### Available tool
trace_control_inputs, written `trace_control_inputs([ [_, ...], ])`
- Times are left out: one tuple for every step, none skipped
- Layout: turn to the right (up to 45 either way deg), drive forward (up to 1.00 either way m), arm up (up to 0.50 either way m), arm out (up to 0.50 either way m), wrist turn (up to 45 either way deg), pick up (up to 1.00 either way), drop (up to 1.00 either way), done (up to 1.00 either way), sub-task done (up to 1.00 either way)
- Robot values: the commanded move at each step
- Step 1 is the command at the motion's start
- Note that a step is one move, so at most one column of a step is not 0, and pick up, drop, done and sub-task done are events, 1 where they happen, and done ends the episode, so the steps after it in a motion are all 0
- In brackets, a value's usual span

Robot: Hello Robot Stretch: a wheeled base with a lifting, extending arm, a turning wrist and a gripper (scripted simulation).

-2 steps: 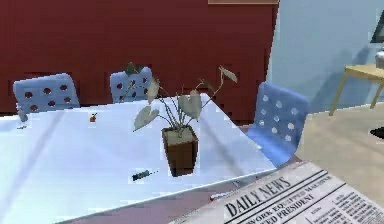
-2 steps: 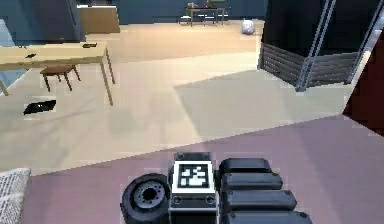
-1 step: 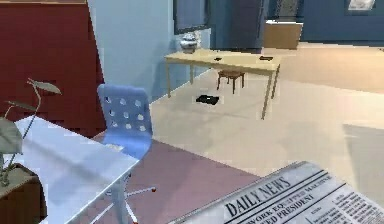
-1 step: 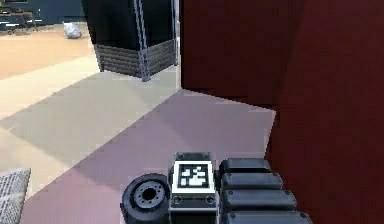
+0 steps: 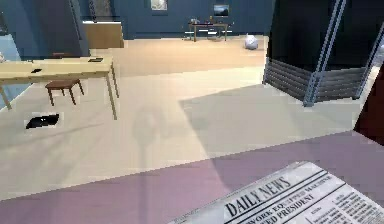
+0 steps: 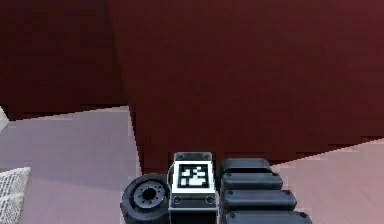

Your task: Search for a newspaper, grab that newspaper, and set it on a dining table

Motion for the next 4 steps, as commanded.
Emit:
trace_control_inputs([
  [45.0,0.0,0.0,0.0,0.0,0.0,0.0,0.0,0.0],
  [3.0,0.0,0.0,0.0,0.0,0.0,0.0,0.0,0.0],
  [-45.0,0.0,0.0,0.0,0.0,0.0,0.0,0.0,0.0],
  [-45.0,0.0,0.0,0.0,0.0,0.0,0.0,0.0,0.0],
])
